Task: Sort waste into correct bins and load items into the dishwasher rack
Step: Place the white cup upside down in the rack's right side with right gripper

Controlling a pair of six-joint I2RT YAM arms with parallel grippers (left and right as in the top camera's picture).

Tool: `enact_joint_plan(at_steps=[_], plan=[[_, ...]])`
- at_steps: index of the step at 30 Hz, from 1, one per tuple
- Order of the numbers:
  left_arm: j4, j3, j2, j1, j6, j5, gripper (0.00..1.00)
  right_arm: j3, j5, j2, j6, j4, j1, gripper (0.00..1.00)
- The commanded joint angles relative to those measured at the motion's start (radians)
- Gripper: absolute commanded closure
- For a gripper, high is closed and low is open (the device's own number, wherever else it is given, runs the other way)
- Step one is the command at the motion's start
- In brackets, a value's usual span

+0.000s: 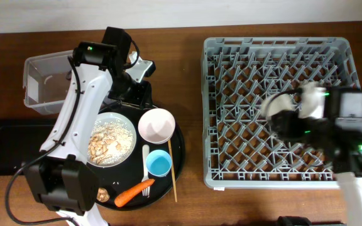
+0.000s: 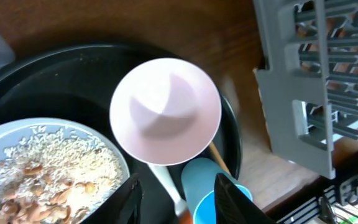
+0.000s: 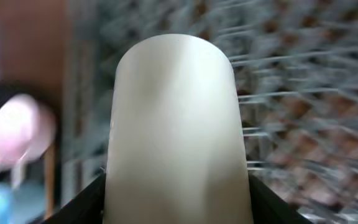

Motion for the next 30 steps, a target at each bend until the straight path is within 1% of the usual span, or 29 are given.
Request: enact_joint_plan(at_steps=[1, 4, 7, 9, 11, 15, 18, 25, 30], plan=[[-0.006, 0.001, -0.007, 0.005, -0.009, -0.037, 0.63, 0.021, 0.076, 0.008, 0.012, -0.024, -0.197, 0.90], [-0.010, 0.001, -0.007, 0.005, -0.010, -0.055, 0.63, 0.022, 0.098, 0.063, 0.013, -0.047, -0.380, 0.91], [-0.009, 0.001, -0.007, 0.005, -0.026, -0.083, 0.63, 0.022, 0.098, 0.138, 0.013, -0.062, -0.520, 0.92], [-0.009, 0.001, -0.007, 0.005, -0.057, -0.119, 0.63, 0.022, 0.098, 0.186, 0.013, -0.066, -0.583, 0.94], [-0.009, 0.001, -0.007, 0.005, -0.058, -0.123, 0.63, 0.022, 0.097, 0.230, 0.030, -0.066, -0.627, 0.95], [-0.009, 0.001, -0.007, 0.005, -0.058, -0.123, 0.63, 0.021, 0.092, 0.309, 0.050, -0.070, -0.646, 0.95], [-0.008, 0.001, -0.007, 0.005, -0.058, -0.123, 0.63, 0.021, 0.085, 0.333, 0.050, -0.075, -0.644, 0.96], [-0.002, 0.001, -0.007, 0.005, -0.058, -0.123, 0.63, 0.021, -0.072, 0.340, 0.049, -0.080, -0.644, 0.95], [-0.002, 0.001, -0.007, 0.005, -0.058, -0.123, 0.63, 0.021, -0.067, 0.340, 0.049, -0.081, -0.644, 0.94]])
